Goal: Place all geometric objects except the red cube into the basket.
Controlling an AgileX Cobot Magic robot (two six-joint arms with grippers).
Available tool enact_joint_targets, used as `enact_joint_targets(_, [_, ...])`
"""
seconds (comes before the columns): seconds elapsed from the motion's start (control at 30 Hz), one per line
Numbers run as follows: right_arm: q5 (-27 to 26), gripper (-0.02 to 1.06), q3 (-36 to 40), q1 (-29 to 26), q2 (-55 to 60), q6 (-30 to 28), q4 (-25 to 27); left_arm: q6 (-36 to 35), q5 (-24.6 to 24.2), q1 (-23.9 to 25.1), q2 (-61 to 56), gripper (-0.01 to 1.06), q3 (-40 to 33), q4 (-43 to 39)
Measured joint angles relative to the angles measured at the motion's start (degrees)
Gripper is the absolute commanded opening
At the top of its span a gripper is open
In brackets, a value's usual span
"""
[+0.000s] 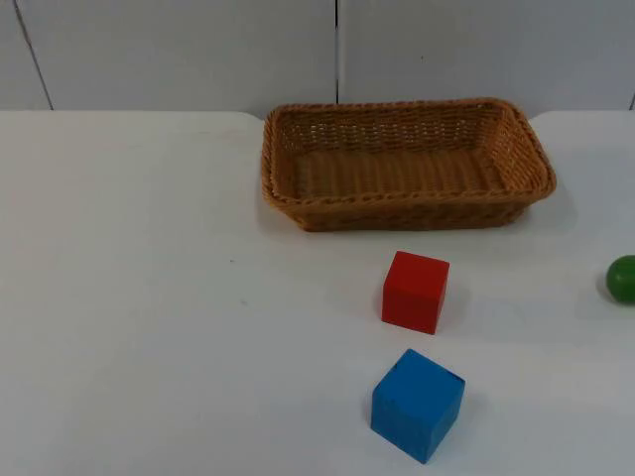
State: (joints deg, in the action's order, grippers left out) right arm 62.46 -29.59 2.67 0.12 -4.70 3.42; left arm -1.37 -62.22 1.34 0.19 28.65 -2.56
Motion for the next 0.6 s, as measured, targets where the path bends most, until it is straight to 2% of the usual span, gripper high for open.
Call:
enact_joint_targets(0.33, [0.0, 1.05, 0.0, 0.0, 0.0, 0.67, 0.0, 0.22, 0.03, 0.0, 0.0, 1.05, 0.0, -4.1])
enact_joint_targets(0.6, [0.0, 1.05, -1.21, 0.0, 0.81, 3.68, -0.22, -3.38, 0.29, 0.0, 1.96, 1.05, 1.11, -4.46])
